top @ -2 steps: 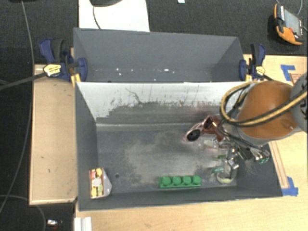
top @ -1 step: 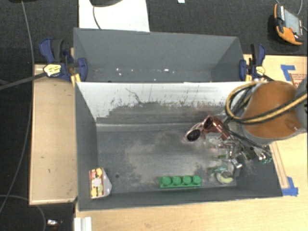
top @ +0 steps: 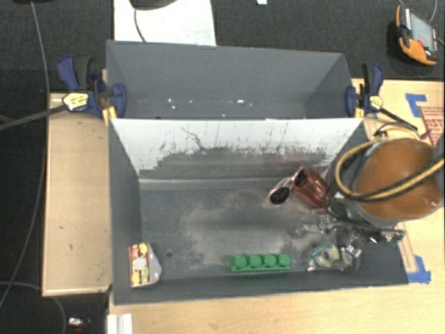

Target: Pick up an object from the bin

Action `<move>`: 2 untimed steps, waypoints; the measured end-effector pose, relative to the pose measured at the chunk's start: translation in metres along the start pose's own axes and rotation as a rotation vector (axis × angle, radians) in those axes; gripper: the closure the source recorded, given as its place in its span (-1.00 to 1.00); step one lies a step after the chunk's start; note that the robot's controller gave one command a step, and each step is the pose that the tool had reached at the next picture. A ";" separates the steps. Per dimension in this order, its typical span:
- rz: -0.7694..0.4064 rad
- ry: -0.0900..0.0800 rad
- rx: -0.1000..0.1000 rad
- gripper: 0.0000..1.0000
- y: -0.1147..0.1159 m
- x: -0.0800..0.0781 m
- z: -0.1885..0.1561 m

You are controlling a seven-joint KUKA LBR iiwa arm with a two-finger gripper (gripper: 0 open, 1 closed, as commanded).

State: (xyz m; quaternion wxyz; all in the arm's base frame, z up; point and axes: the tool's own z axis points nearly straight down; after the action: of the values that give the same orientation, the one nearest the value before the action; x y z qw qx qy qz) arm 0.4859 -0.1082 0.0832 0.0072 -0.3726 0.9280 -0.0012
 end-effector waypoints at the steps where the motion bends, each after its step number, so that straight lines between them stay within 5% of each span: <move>1: 0.120 -0.007 0.006 1.00 -0.020 0.019 0.011; 2: 0.120 -0.007 0.006 1.00 -0.020 0.019 0.011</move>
Offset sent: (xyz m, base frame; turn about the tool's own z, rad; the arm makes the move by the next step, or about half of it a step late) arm 0.0000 0.0000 0.0000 0.0000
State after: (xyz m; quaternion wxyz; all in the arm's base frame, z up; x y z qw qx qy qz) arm 0.4861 -0.1362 0.0722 0.0116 -0.3162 0.9486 -0.0023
